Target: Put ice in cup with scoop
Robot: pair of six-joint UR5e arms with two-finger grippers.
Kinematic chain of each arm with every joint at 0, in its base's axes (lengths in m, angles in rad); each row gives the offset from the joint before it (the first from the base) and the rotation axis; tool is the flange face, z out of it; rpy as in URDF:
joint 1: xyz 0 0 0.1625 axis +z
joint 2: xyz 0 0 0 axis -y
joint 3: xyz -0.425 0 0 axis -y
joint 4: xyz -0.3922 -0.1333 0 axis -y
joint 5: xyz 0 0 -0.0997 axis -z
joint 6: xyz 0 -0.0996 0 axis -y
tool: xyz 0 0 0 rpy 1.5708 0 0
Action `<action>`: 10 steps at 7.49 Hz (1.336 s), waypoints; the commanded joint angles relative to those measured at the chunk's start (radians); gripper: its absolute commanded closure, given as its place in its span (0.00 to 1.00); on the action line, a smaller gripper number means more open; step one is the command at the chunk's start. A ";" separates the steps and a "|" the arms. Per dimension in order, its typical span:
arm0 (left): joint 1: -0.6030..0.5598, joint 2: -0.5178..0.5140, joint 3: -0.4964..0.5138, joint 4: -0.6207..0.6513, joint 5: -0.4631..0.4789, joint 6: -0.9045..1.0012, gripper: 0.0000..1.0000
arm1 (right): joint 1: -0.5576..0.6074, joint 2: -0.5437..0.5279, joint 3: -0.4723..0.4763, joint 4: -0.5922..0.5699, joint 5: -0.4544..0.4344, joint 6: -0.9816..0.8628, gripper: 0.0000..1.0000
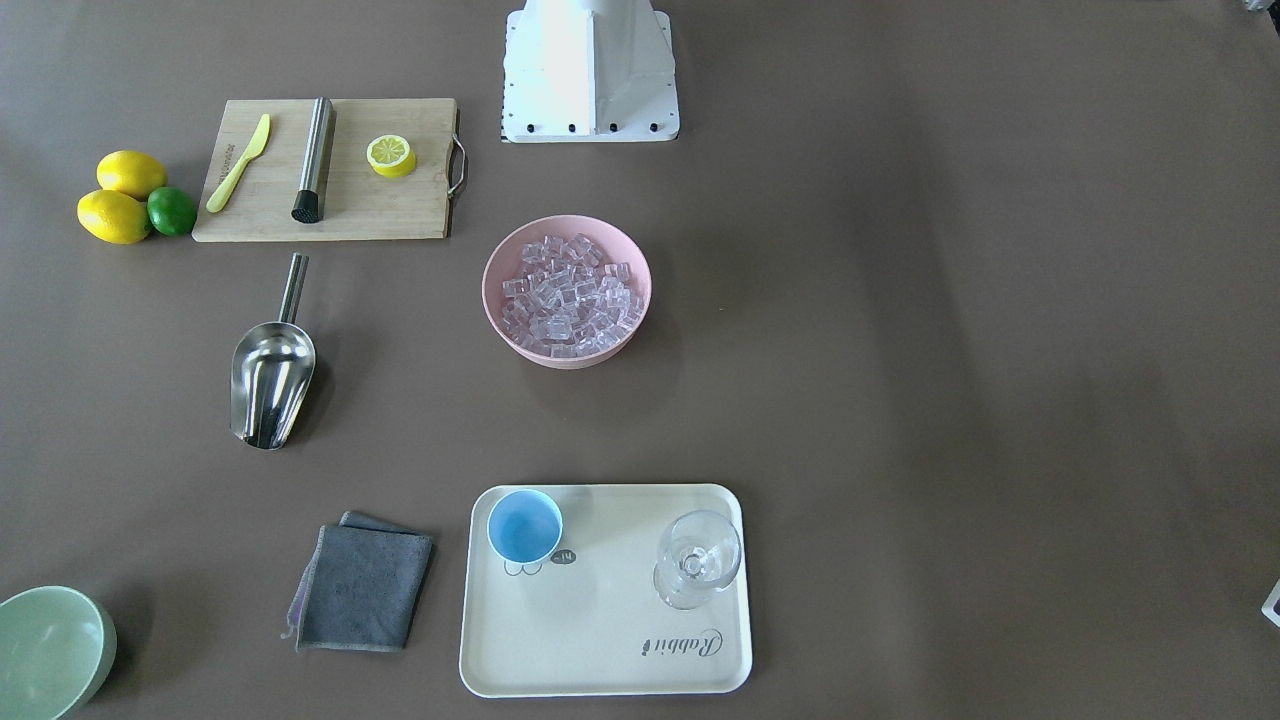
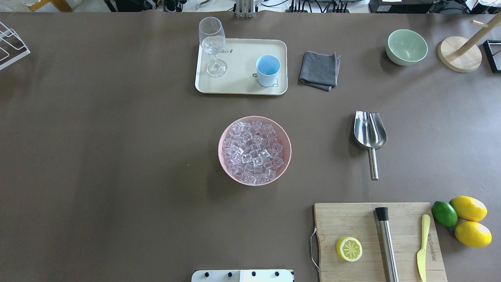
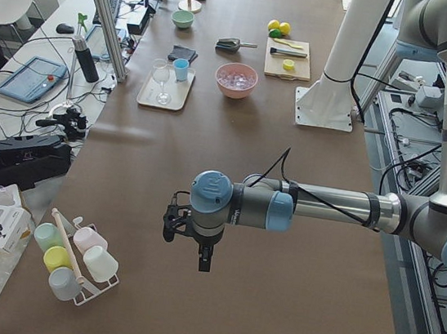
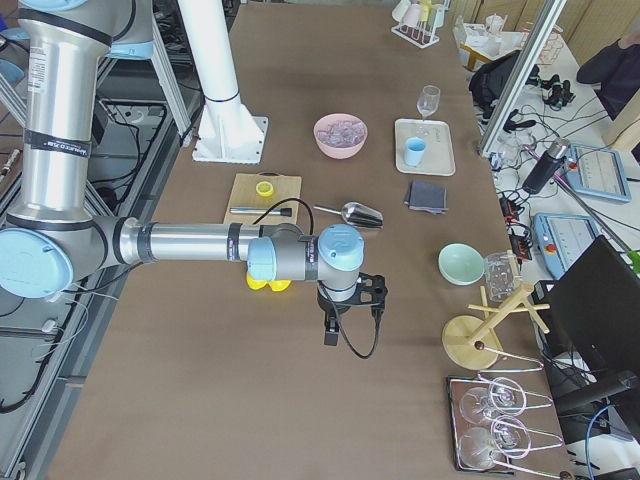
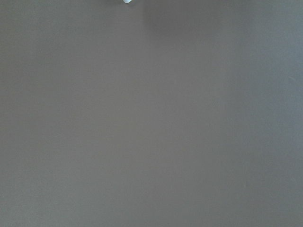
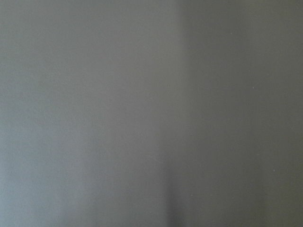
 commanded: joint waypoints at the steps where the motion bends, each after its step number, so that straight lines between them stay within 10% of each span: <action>1: 0.004 -0.007 0.003 0.001 0.003 -0.002 0.02 | 0.000 -0.002 0.000 0.000 0.002 -0.007 0.00; 10: 0.019 -0.043 -0.013 0.095 -0.049 0.000 0.02 | 0.000 0.014 0.012 0.000 0.000 -0.002 0.00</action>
